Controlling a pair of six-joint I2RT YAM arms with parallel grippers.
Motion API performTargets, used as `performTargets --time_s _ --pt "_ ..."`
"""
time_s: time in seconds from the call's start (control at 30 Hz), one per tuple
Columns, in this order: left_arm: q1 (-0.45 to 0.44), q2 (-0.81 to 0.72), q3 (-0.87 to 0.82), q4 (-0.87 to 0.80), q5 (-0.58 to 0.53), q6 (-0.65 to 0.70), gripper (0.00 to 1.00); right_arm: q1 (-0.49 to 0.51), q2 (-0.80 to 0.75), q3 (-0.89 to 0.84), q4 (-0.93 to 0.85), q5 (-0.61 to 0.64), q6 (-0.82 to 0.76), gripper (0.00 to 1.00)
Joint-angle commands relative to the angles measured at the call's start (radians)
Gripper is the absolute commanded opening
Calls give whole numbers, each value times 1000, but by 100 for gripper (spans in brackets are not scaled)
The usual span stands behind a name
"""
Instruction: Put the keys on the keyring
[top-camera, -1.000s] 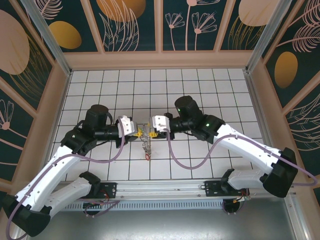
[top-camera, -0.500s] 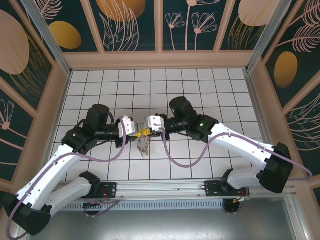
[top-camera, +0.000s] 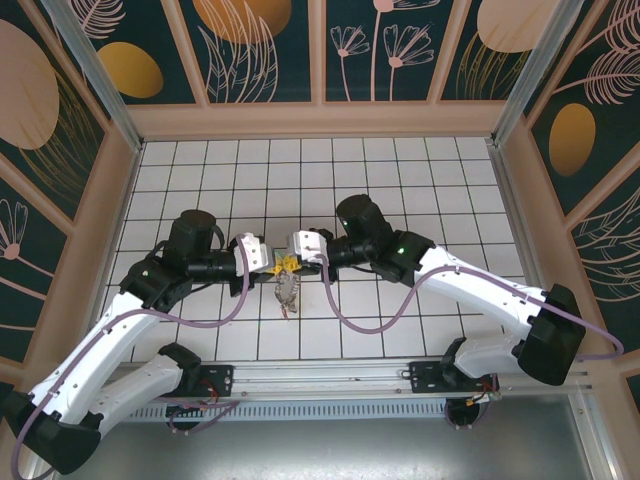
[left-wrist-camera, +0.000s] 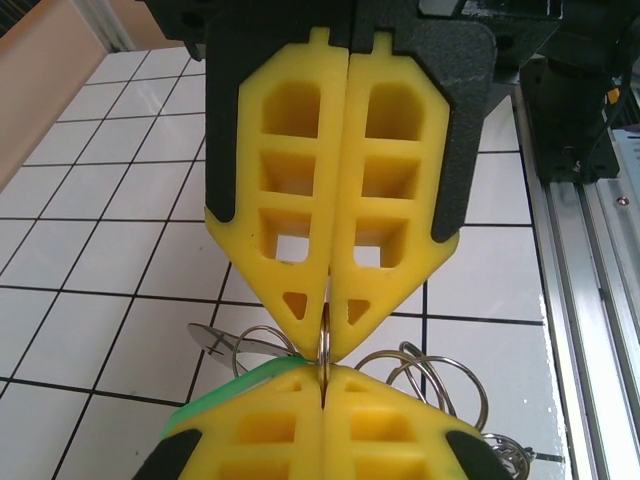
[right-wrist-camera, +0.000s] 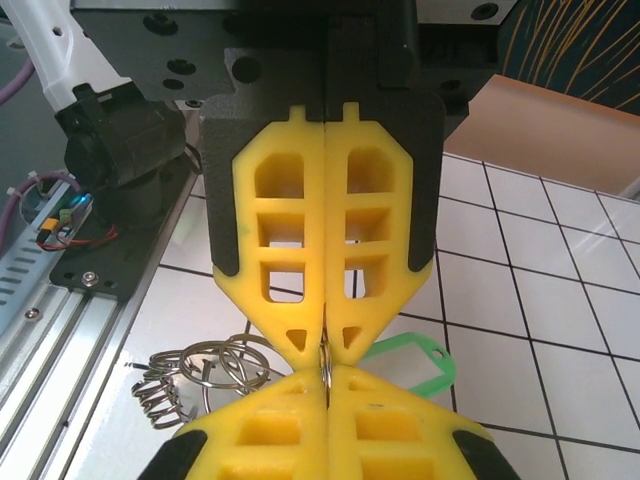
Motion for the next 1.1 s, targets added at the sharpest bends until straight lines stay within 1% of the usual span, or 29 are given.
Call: performTargets --time_s 0.0,0.03,0.1,0.17,0.23,0.3,0.47,0.67,0.8,0.93,1.0,1.07 --pt "-4 -35 8 76 3 -20 14 1 -28 -52 132 15 67 0" --pt "-4 -48 -8 97 0 -32 18 -6 -42 -75 187 13 102 0" --pt "-4 -70 -50 139 -6 -54 21 -19 -75 -126 319 -3 191 0" --pt "-3 -79 -87 172 -5 -69 22 -28 -100 -183 466 -23 283 0" --pt "-4 -71 -97 188 22 -87 22 -30 -113 -234 593 -31 360 0" --pt "-4 -58 -101 195 48 -94 23 -29 -116 -260 661 -31 400 0" --pt "-4 -46 -108 211 58 -104 25 -29 -112 -306 771 -29 455 0" --pt "-4 -51 -128 290 72 -161 24 -17 -92 -339 895 -30 502 0" --pt "-3 -62 -144 339 27 -201 24 -3 -78 -357 977 -20 521 0" --pt "-3 -103 -156 361 15 -225 24 -3 -77 -387 1046 4 544 0" --pt "-4 -135 -159 316 -30 -189 30 -3 -83 -388 1032 14 541 0" --pt "-4 -155 -159 269 -93 -178 30 -1 -89 -389 1034 15 540 0"
